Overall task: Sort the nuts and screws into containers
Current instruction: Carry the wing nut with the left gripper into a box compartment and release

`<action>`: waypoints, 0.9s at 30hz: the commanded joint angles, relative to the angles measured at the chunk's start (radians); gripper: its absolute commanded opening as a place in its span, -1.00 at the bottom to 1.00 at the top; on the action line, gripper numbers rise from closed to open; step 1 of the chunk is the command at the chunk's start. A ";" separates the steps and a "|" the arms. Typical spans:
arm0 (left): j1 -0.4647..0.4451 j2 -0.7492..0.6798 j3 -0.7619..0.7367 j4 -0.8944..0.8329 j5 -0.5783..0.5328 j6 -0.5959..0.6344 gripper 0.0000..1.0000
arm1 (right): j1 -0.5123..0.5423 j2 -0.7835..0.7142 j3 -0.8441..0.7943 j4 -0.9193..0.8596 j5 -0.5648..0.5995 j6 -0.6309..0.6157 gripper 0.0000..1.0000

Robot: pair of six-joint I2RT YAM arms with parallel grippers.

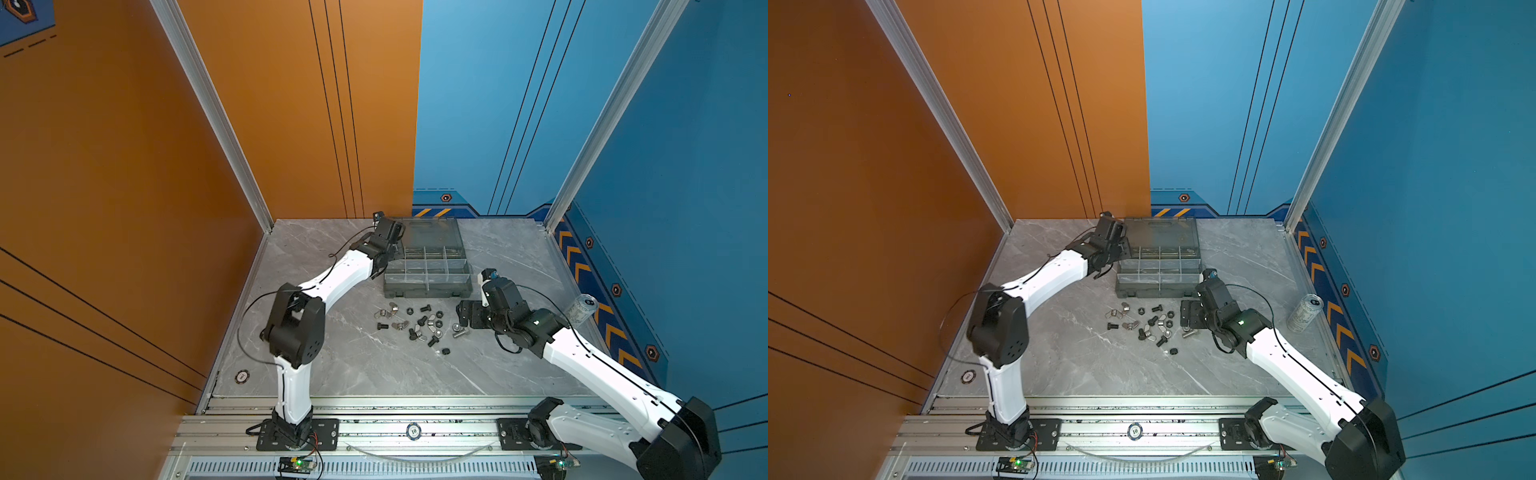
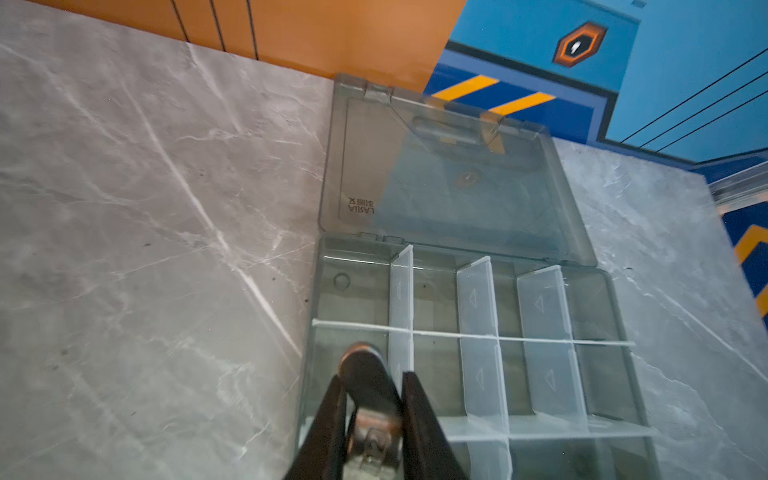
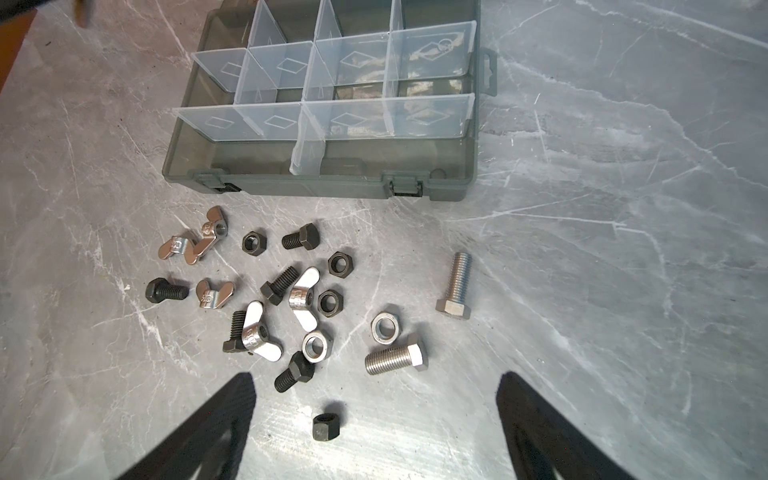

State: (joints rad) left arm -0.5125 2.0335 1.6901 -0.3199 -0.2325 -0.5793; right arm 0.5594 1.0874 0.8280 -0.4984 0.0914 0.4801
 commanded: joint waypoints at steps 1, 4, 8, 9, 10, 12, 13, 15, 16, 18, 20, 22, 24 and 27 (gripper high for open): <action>-0.009 0.100 0.106 -0.015 0.043 0.021 -1.00 | -0.014 -0.020 0.003 -0.049 0.024 0.009 0.87; -0.017 0.140 0.127 -0.018 0.040 0.002 -1.00 | -0.028 -0.020 0.008 -0.066 0.021 -0.002 0.87; -0.032 0.136 0.108 -0.015 0.017 0.005 -1.00 | -0.052 -0.020 0.011 -0.069 0.011 -0.013 0.88; -0.033 0.133 0.105 -0.014 0.018 0.008 -1.00 | -0.056 -0.018 0.011 -0.068 0.009 -0.015 0.88; -0.033 0.130 0.100 -0.015 0.021 0.008 -1.00 | -0.061 -0.015 0.010 -0.068 0.004 -0.017 0.88; -0.035 0.126 0.084 -0.015 0.018 0.009 -1.00 | -0.068 -0.011 0.005 -0.066 -0.004 -0.017 0.88; -0.035 0.125 0.075 -0.015 0.018 0.007 -1.00 | -0.071 -0.008 0.001 -0.063 -0.008 -0.017 0.88; -0.033 0.127 0.063 -0.012 0.019 0.007 -1.00 | -0.072 -0.006 -0.004 -0.063 -0.012 -0.017 0.88; -0.033 0.127 0.055 -0.013 0.021 0.007 -1.00 | -0.073 -0.006 -0.006 -0.063 -0.013 -0.015 0.88; -0.035 0.123 0.039 -0.012 0.021 -0.001 -1.00 | -0.074 -0.010 -0.007 -0.066 -0.016 -0.015 0.88; -0.035 0.117 0.020 -0.009 0.024 -0.010 -1.00 | -0.075 -0.016 -0.011 -0.066 -0.016 -0.014 0.88; -0.034 0.113 0.004 -0.001 0.024 -0.013 -1.00 | -0.077 -0.022 -0.013 -0.065 -0.017 -0.013 0.88; -0.033 0.111 -0.003 -0.001 0.020 -0.014 -1.00 | -0.077 -0.027 -0.014 -0.066 -0.016 -0.012 0.88; -0.031 0.110 -0.002 -0.006 0.023 -0.013 -0.59 | -0.078 -0.032 -0.019 -0.067 -0.020 -0.008 0.89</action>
State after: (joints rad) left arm -0.5453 2.1937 1.6928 -0.3286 -0.2111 -0.5835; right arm 0.4892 1.0798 0.8268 -0.5358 0.0795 0.4755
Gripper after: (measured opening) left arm 0.223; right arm 0.941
